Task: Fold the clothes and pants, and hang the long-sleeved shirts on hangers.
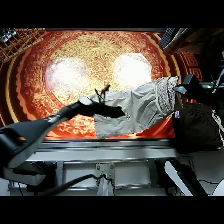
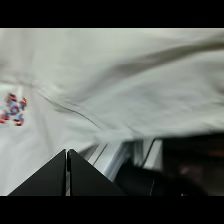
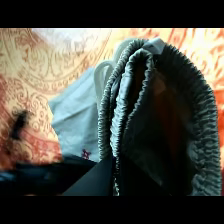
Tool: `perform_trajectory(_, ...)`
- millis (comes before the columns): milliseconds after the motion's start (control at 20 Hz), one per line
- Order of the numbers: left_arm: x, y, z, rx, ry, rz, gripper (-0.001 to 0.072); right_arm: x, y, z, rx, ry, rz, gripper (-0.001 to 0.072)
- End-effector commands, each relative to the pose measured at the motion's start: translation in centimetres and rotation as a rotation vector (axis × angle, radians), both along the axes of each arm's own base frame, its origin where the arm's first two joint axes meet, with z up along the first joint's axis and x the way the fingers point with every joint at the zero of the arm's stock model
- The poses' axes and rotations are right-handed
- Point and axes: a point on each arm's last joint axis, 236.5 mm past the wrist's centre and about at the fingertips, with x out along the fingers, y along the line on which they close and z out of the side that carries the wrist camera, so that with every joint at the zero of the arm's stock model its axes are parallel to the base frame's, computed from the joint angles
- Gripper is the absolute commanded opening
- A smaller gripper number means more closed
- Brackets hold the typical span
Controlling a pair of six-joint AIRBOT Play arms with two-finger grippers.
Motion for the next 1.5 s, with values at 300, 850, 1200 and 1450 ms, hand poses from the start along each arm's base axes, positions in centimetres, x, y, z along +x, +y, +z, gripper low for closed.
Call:
perform_trajectory(300, 4.3, 24.5, 7.4, 0.115, -0.123, 0.352, 0.0009, 0.2, 12.3, 0.6, -0.011, -0.118, 0.302, 0.0015)
perform_trajectory(850, 2.8, 29.3, 11.6, 0.105, -0.219, 0.549, 0.0009, -5.8, 32.1, -16.2, -0.192, 0.031, 0.819, 0.0122)
perform_trajectory(1200, 2.8, 29.3, 11.6, 0.105, -0.219, 0.549, 0.0009, 0.2, 25.7, -13.5, -0.310, -0.076, 0.692, 0.0360)
perform_trajectory(1450, 2.8, 29.4, 11.6, 0.105, -0.219, 0.549, 0.0010, 6.2, 11.1, -14.3, -0.423, 0.026, 0.472, 0.0404)
